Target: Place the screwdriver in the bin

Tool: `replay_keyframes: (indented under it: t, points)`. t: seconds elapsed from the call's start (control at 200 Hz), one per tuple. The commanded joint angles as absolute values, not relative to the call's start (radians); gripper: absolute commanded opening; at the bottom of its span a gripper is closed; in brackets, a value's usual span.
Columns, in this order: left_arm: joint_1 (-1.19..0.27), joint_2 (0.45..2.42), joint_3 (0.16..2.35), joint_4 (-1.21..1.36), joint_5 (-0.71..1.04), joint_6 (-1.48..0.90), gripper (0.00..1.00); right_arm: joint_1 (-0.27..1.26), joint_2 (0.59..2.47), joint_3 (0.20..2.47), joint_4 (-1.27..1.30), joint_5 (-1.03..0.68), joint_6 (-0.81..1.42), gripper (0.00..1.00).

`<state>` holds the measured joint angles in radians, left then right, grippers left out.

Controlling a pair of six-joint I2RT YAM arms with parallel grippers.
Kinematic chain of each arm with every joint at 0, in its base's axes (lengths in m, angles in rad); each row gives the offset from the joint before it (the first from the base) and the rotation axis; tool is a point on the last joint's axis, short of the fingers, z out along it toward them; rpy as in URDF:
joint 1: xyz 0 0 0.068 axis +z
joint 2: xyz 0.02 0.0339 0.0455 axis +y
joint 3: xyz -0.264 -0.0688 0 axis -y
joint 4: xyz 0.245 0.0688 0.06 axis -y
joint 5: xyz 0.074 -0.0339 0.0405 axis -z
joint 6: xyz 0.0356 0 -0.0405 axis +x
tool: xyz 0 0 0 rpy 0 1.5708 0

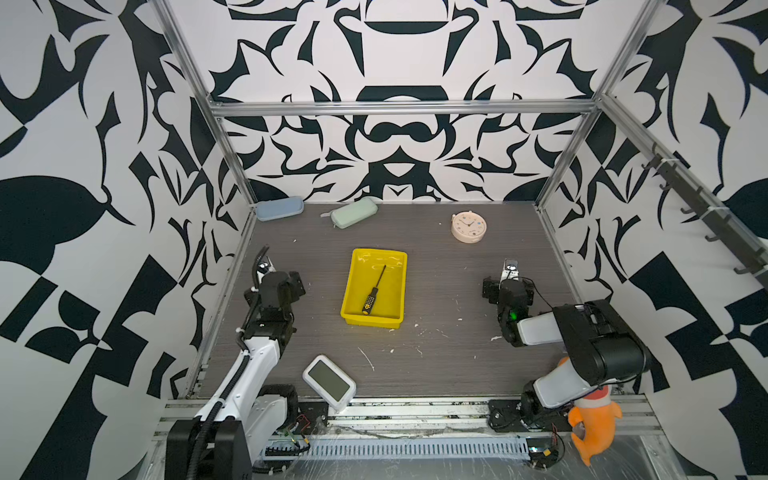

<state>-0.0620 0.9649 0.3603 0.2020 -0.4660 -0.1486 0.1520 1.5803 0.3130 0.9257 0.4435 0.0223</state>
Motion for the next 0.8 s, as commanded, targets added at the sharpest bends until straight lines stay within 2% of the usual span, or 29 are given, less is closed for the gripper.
replay_keyframes:
  t: [0.0, 0.25, 0.475, 0.61, 0.795]
  points:
    - [-0.061, 0.959, 0.273, 0.494, -0.35, -0.01, 0.99, 0.154, 1.565, 0.336, 0.973, 0.444, 0.018, 0.99]
    - [-0.061, 1.047, 0.213, 0.614, -0.393, -0.076, 0.99, 0.154, 1.565, 0.335, 0.972, 0.444, 0.018, 1.0]
    - [-0.06, 1.129, 0.248, 0.649, -0.411, -0.1, 0.99, 0.154, 1.565, 0.335, 0.974, 0.444, 0.017, 0.99]
    - [-0.058, 1.206, 0.231, 0.81, -0.387, -0.112, 0.99, 0.154, 1.567, 0.336, 0.973, 0.445, 0.018, 0.99]
    - [-0.057, 1.31, 0.303, 0.79, -0.316, -0.088, 0.99, 0.155, 1.567, 0.337, 0.972, 0.445, 0.017, 1.0]
